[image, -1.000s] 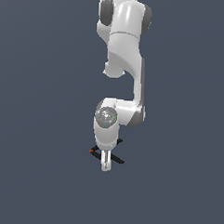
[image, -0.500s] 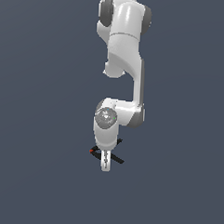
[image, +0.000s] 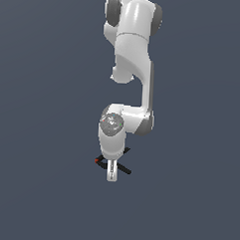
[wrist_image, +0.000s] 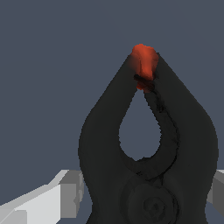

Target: Pick up the object and move it to a goal position.

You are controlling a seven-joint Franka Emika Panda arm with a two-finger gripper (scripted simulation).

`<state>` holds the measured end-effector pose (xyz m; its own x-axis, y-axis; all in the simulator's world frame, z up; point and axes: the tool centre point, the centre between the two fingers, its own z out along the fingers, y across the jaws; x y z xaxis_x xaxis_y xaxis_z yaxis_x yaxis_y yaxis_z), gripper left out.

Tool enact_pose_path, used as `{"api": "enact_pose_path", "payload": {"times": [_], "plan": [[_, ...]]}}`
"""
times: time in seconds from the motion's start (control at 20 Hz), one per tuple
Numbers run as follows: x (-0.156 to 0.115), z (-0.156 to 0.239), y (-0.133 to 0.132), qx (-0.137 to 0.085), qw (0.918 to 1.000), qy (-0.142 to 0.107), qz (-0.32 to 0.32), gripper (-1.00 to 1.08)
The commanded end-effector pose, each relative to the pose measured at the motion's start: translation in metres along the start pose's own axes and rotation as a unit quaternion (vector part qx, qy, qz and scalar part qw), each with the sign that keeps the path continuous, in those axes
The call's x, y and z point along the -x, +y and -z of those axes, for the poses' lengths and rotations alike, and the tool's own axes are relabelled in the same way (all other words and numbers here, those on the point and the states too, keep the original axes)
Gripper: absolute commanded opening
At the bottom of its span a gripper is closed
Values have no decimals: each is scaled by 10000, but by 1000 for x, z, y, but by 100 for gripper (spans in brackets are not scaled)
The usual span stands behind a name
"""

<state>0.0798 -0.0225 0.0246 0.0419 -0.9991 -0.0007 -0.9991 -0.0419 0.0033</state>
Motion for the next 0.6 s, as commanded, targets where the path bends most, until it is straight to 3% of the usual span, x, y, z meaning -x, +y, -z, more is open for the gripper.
{"api": "enact_pose_path", "payload": {"times": [0.0,0.55], "plan": [[-6,8,2,-16,10000,1,-4,-100],[-63,76,35,-16,10000,-12,-7,-100]]}}
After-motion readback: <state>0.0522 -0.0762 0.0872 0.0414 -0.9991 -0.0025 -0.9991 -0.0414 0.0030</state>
